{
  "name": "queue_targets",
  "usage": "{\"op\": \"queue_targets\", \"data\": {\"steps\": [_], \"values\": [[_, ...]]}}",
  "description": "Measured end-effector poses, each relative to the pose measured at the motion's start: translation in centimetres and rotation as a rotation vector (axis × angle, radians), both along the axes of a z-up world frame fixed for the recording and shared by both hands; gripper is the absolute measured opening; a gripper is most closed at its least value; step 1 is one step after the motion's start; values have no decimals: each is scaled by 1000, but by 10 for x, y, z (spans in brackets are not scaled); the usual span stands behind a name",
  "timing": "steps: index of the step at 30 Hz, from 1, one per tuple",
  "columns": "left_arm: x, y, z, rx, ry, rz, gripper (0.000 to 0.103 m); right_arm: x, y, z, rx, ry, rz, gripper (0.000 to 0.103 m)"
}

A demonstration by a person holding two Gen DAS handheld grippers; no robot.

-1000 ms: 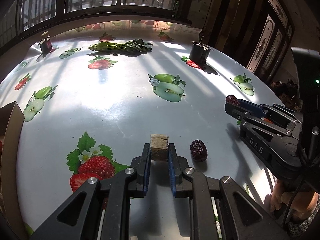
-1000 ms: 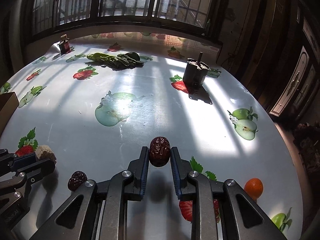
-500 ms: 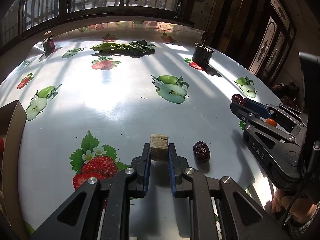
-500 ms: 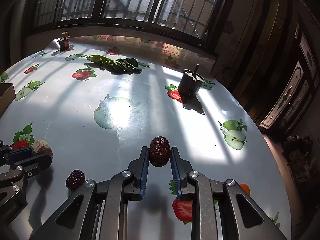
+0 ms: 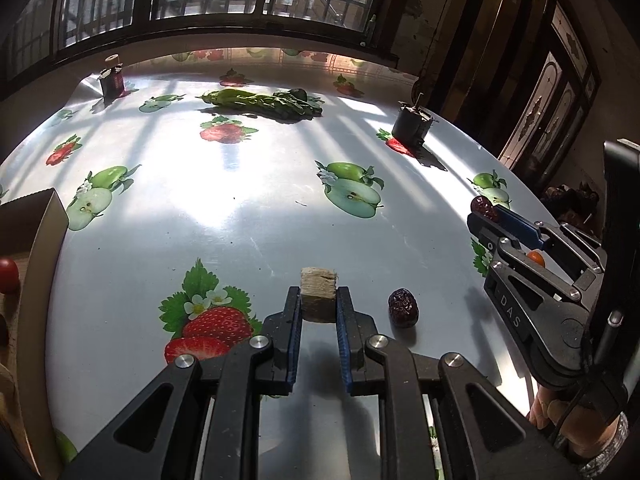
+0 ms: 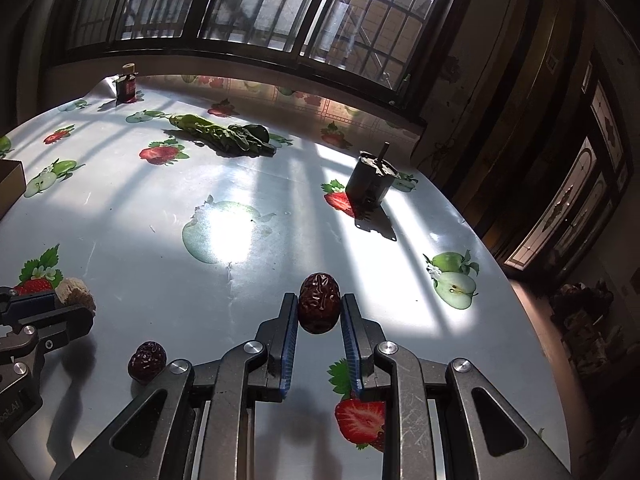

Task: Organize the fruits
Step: 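Lift the held cake and red date off the table with both tools, then carry the cake and date into the cardboard box and open both tools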

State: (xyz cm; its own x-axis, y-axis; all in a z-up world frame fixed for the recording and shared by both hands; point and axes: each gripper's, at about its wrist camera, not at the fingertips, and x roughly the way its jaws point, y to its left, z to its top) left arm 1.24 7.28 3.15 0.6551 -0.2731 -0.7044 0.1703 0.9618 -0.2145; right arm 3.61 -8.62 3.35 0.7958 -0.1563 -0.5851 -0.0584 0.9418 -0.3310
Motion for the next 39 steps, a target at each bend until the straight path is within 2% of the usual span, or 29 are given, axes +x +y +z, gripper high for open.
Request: {"op": "queue_targets", "data": {"steps": [3,6,9,14,17,20,27,34,39], "values": [[-27,36,24,-38,-56,66,15,-7,3,9,52,-10,30,23],[-60,82,41,-6,-86,154,16,-20,13,25,177,15,119,23],[-90,136,50,33,-88,273,16,-34,39,40,332,71,256,23],[-127,206,50,88,-83,448,16,-48,103,52,561,220,501,23],[-137,232,40,113,-58,503,16,-57,144,51,613,291,580,24],[-141,250,27,101,-18,534,16,-65,185,46,589,344,633,24],[-135,255,13,138,14,558,16,-88,261,17,422,422,700,24],[-134,258,8,174,37,601,16,-99,283,-7,320,462,716,24],[-137,258,9,180,37,628,17,-99,288,-16,306,483,712,24]]}}
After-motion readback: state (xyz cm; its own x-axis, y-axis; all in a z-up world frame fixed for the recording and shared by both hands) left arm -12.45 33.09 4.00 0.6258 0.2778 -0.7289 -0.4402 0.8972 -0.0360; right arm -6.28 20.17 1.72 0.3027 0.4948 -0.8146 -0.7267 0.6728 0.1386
